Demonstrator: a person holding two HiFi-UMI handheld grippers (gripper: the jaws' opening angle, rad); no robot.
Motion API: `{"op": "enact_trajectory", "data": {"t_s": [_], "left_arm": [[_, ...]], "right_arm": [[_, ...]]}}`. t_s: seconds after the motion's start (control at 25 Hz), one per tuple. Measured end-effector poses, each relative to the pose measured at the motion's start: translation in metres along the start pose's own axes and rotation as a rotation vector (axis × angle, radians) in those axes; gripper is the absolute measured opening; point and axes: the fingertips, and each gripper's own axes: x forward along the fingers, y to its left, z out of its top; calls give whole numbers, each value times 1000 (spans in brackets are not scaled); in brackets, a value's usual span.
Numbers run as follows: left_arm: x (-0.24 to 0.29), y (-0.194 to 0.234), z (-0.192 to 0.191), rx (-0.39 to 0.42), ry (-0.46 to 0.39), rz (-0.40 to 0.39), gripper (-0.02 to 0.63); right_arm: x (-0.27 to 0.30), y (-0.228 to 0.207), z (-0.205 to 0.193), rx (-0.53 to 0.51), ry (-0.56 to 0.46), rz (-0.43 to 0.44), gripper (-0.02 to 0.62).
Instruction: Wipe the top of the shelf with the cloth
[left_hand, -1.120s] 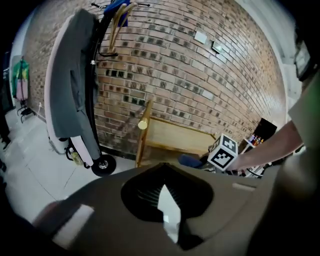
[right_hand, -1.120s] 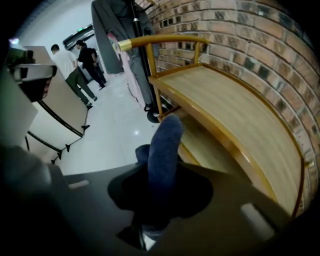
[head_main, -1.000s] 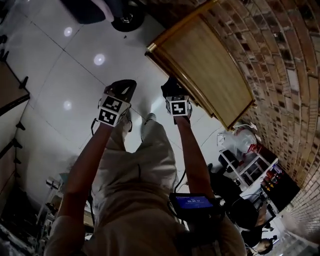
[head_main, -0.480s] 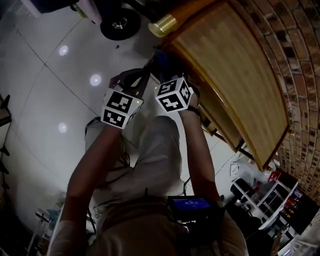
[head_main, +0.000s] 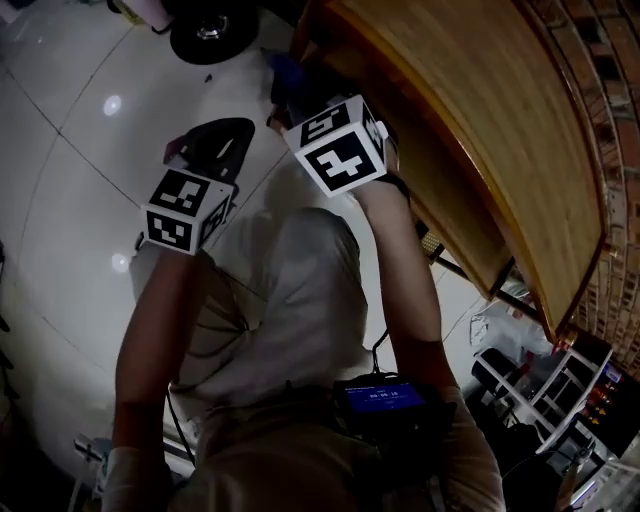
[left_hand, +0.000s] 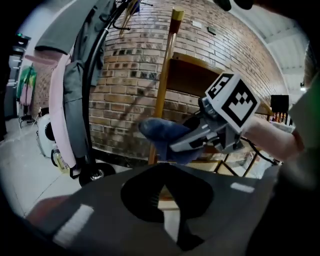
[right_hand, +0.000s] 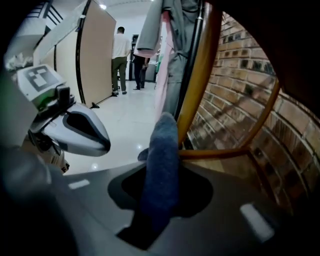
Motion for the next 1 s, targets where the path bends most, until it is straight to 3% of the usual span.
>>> {"op": "enact_trajectory", "data": {"t_s": [0.2,0.36,0.64,1.0], "left_arm": [[5,-2,-7,93,28,-8,5],[17,-9,-13,144,69,-25,5],[38,-32,-21,209,108,-116,5],[54,-30,-31,223,143,-144,5]], "right_arm": [[-14,4,-4,-51,-48,-38,92],[-41,0,-32,-49,-69,-54,92],[-116,-4,-125,-72,-20,-91,92],[-226,-11,-262,-95,145,-211,94]]}}
